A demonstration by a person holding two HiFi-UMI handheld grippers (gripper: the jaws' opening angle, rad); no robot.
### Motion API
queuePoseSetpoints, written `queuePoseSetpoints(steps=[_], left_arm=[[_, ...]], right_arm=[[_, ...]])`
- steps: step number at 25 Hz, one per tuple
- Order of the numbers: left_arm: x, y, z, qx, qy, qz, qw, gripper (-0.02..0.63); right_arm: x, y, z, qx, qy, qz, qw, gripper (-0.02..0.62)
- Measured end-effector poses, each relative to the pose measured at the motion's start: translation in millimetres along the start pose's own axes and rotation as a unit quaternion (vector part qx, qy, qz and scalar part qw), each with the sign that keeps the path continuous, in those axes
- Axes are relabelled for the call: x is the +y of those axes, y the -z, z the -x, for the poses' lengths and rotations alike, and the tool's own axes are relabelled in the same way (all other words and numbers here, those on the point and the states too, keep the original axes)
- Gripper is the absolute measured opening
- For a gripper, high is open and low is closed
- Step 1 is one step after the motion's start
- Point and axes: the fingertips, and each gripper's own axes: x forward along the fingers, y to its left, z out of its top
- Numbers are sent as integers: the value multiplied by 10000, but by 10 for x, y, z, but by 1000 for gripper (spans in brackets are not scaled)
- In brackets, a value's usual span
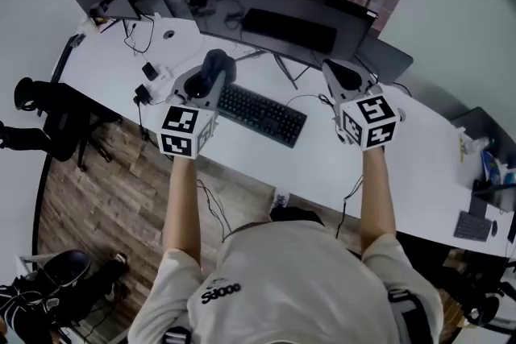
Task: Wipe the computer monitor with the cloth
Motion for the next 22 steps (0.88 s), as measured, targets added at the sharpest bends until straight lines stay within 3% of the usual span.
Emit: queuePoseSetpoints(steps=[6,12,18,22], left_arm=[[-38,-385,-717,-249,323,-285,9988,84],[-351,-780,-1347,-611,1054,-464,9915,84],[-705,-1288,-1856,-1209,1988,-1052,9668,84],[-926,-1630,-2091,-1604,2688,-1063,9438,84]], right_arm=[[-694,164,-17,229,597,-8,9980,5],[-1031,269,129,269,1013,-180,9943,5],[-1319,295,464,161,1969,-874,9764,5],[-1330,396,595,586,2407,-724,9661,5]])
